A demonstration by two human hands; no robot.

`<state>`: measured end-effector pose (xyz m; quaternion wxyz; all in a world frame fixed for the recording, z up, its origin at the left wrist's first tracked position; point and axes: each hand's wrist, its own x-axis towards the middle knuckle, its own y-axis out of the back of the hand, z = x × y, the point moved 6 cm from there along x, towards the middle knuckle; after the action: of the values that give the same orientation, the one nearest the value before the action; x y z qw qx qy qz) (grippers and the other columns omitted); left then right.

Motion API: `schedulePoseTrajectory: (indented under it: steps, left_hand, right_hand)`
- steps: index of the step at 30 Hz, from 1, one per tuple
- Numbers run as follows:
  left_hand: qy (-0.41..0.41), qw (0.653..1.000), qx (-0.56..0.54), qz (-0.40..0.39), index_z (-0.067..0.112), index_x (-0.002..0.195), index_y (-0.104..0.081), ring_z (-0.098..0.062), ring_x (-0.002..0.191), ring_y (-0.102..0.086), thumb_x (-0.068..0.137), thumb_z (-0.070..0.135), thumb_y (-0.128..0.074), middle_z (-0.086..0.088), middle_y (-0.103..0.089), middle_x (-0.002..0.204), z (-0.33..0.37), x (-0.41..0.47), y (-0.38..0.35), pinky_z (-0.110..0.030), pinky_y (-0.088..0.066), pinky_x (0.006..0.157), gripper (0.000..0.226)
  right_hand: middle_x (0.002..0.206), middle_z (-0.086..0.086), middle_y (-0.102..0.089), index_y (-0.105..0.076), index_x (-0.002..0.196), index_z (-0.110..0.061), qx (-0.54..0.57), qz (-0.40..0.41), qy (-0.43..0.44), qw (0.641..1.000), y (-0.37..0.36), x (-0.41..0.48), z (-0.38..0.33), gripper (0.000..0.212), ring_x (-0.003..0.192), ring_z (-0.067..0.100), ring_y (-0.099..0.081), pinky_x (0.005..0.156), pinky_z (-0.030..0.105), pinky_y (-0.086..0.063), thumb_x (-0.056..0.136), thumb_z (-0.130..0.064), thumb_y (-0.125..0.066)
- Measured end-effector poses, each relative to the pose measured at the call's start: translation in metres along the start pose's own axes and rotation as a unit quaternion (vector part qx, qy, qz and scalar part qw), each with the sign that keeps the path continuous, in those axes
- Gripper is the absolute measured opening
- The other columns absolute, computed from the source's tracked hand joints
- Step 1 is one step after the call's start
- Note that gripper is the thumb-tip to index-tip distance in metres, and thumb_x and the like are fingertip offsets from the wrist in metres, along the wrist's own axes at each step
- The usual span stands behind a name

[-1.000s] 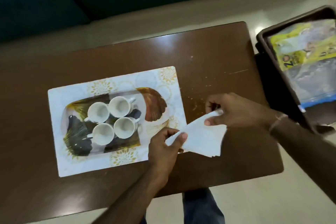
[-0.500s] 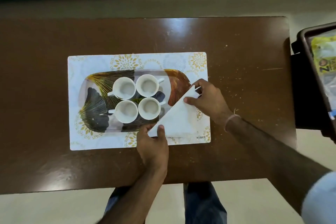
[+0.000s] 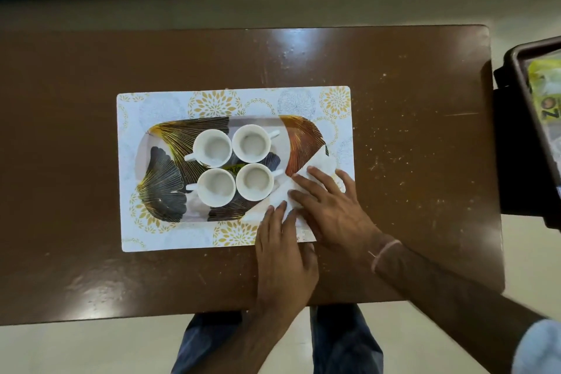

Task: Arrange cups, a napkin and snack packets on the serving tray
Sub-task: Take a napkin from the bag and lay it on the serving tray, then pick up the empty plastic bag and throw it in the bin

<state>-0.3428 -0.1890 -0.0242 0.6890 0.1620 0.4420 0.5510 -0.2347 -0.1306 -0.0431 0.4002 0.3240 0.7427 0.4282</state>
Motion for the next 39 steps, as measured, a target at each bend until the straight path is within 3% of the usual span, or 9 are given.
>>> schedulePoseTrajectory:
  steps: [2,7,10,17,22,27,33,37,39]
  left_hand:
    - [0.011,0.999,0.028,-0.029,0.018,0.146,-0.041,-0.021,0.15,-0.017,0.088,0.029,-0.061,-0.002,-0.031,0.159,-0.004,0.001,-0.003,-0.044,-0.02,0.122,0.062]
    - [-0.026,1.0,0.01,0.011,0.014,0.136,-0.053,-0.028,0.141,-0.037,0.083,0.032,-0.064,-0.008,-0.047,0.148,0.018,0.01,0.005,-0.053,-0.033,0.114,0.057]
    - [-0.059,0.998,-0.007,0.016,0.013,0.137,-0.053,-0.028,0.137,-0.042,0.085,0.036,-0.059,-0.008,-0.05,0.146,0.049,0.038,0.003,-0.049,-0.033,0.115,0.056]
    - [-0.153,0.986,0.069,-0.006,0.016,0.138,-0.049,-0.025,0.13,-0.047,0.089,0.032,-0.064,-0.007,-0.053,0.142,0.138,0.127,-0.022,-0.037,-0.035,0.11,0.053]
    - [-0.235,0.965,0.112,-0.032,0.015,0.137,-0.048,-0.025,0.129,-0.042,0.085,0.025,-0.063,-0.006,-0.052,0.138,0.218,0.164,-0.06,-0.042,-0.036,0.106,0.055]
    - [-0.309,0.937,0.146,-0.074,0.016,0.14,-0.046,-0.023,0.131,-0.04,0.086,0.027,-0.063,-0.005,-0.05,0.14,0.299,0.178,-0.117,-0.042,-0.034,0.109,0.058]
    - [-0.387,0.903,0.15,-0.11,0.015,0.136,-0.05,-0.025,0.128,-0.041,0.084,0.029,-0.06,-0.006,-0.052,0.136,0.392,0.168,-0.205,-0.045,-0.036,0.107,0.055]
    - [-0.438,0.873,0.164,-0.141,0.017,0.13,-0.055,-0.027,0.125,-0.041,0.082,0.041,-0.058,-0.006,-0.051,0.133,0.435,0.144,-0.259,-0.047,-0.037,0.101,0.054]
    - [-0.46,0.859,0.159,-0.16,0.021,0.125,-0.057,-0.025,0.123,-0.042,0.08,0.051,-0.057,-0.004,-0.052,0.128,0.451,0.128,-0.284,-0.045,-0.037,0.099,0.054]
  right_hand:
    - [0.15,-0.002,-0.053,-0.061,0.132,-0.028,0.045,-0.001,-0.009,0.999,0.004,0.001,0.005,0.04,0.147,0.025,-0.037,0.117,0.057,-0.015,0.096,-0.038,-0.046]
    - [0.149,-0.005,-0.053,-0.065,0.126,-0.028,0.136,0.055,-0.063,0.987,0.031,0.005,0.033,0.035,0.143,0.023,-0.041,0.11,0.055,-0.03,0.095,-0.036,-0.053]
    - [0.151,-0.006,-0.051,-0.065,0.128,-0.027,0.178,0.075,-0.104,0.976,0.047,0.007,0.061,0.033,0.141,0.022,-0.041,0.109,0.051,-0.032,0.097,-0.034,-0.054]
    - [0.152,-0.005,-0.048,-0.061,0.131,-0.024,0.222,0.142,-0.214,0.941,0.084,-0.01,0.155,0.035,0.137,0.022,-0.042,0.108,0.046,-0.031,0.097,-0.03,-0.052]
    - [0.154,-0.007,-0.045,-0.06,0.133,-0.027,0.236,0.184,-0.291,0.909,0.106,-0.051,0.238,0.037,0.138,0.02,-0.04,0.109,0.045,-0.031,0.097,-0.03,-0.052]
    - [0.15,-0.005,-0.05,-0.062,0.13,-0.023,0.244,0.236,-0.364,0.867,0.116,-0.109,0.316,0.034,0.137,0.022,-0.042,0.112,0.048,-0.032,0.097,-0.028,-0.056]
    - [0.147,-0.003,-0.054,-0.063,0.127,-0.024,0.244,0.286,-0.46,0.804,0.104,-0.196,0.393,0.032,0.133,0.025,-0.045,0.103,0.044,-0.033,0.096,-0.028,-0.055]
    - [0.139,-0.002,-0.058,-0.066,0.119,-0.022,0.241,0.328,-0.518,0.752,0.091,-0.251,0.427,0.029,0.13,0.025,-0.047,0.105,0.049,-0.037,0.093,-0.026,-0.055]
    - [0.129,-0.001,-0.06,-0.068,0.11,-0.023,0.231,0.354,-0.567,0.707,0.084,-0.28,0.44,0.025,0.124,0.025,-0.048,0.102,0.047,-0.04,0.088,-0.019,-0.058]
